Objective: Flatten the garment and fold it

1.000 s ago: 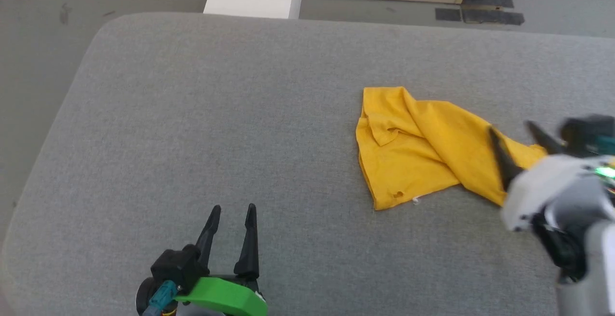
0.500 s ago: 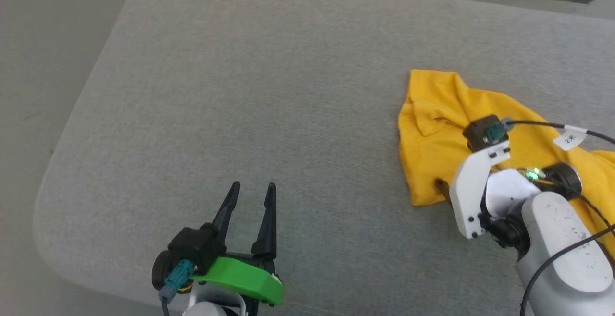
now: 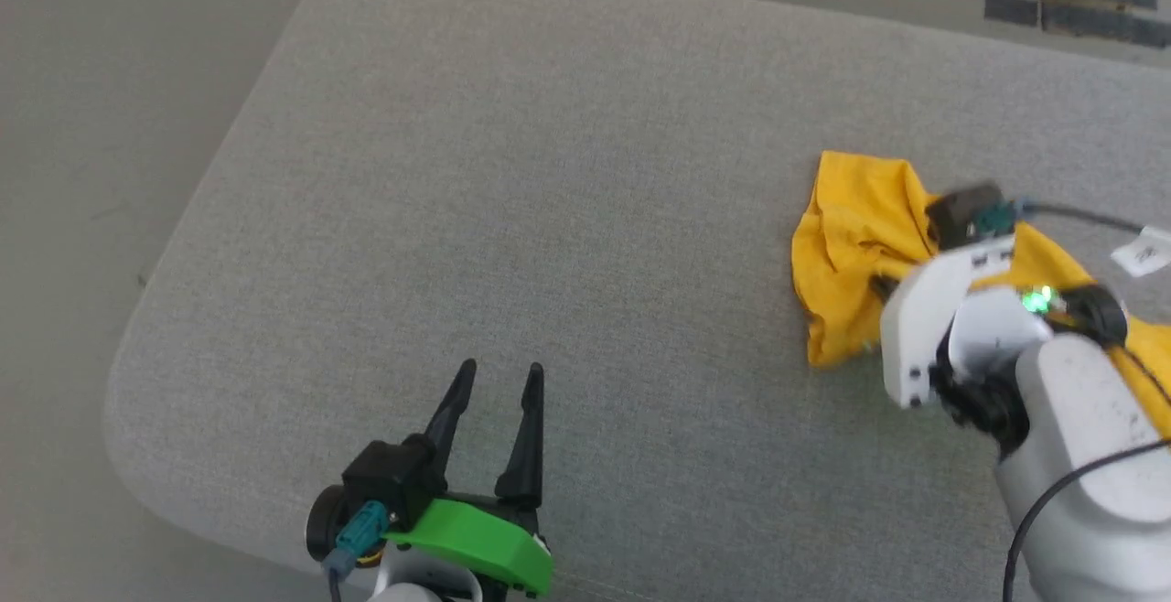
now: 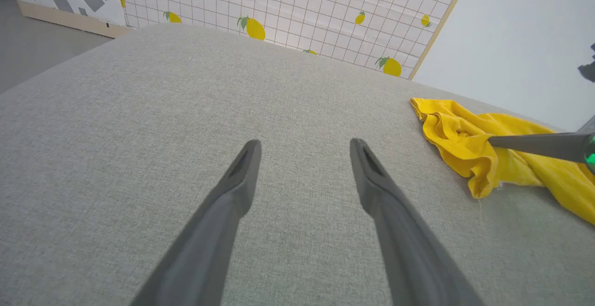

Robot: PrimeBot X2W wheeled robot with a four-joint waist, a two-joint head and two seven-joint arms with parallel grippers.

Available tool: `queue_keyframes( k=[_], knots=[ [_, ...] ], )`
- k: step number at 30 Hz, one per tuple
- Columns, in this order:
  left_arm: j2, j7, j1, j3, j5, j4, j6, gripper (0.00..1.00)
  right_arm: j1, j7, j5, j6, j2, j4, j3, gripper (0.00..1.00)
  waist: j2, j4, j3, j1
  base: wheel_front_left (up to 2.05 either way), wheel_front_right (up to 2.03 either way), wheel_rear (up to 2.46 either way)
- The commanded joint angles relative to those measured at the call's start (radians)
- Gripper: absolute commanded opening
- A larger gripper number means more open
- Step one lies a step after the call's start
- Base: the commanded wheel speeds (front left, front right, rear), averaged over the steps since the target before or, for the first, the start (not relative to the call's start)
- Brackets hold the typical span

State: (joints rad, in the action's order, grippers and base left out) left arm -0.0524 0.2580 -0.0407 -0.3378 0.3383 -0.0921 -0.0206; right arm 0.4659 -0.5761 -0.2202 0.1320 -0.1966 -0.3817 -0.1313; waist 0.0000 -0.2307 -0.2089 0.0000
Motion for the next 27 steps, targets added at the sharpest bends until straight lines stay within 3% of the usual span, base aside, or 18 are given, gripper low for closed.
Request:
queue_keyframes(
  k=[1,9,17,20,27],
  knots=[
    [0.002,0.004,0.005,-0.007,-0.004,-0.003,-0.007,1.0,0.052,0.011,-0.012,-0.001,0.01,0.025,0.002,0.0,0.0,-0.003,0.023,0.0,0.0,0.0,0.0],
    [0.002,0.004,-0.003,-0.042,-0.017,-0.005,-0.003,1.0,0.296,0.021,0.02,-0.001,0.051,0.051,0.014,0.0,0.0,-0.056,0.006,0.0,0.0,0.0,0.0],
    [0.002,0.004,-0.044,-0.1,0.018,-0.012,-0.004,1.0,0.42,0.114,0.156,-0.001,0.117,-0.156,0.056,0.0,0.0,-0.14,-0.073,0.0,0.0,0.0,0.0],
    [0.002,0.004,-0.064,-0.117,0.032,-0.011,-0.009,1.0,0.422,0.146,0.182,-0.001,0.133,-0.237,0.048,1.0,0.0,-0.16,-0.096,0.0,0.0,0.0,0.0],
    [0.002,0.004,-0.074,-0.114,0.039,-0.021,-0.025,1.0,0.45,0.194,0.131,-0.001,0.145,-0.32,-0.03,1.0,0.0,-0.13,-0.086,0.0,0.0,0.0,0.0]
  ],
)
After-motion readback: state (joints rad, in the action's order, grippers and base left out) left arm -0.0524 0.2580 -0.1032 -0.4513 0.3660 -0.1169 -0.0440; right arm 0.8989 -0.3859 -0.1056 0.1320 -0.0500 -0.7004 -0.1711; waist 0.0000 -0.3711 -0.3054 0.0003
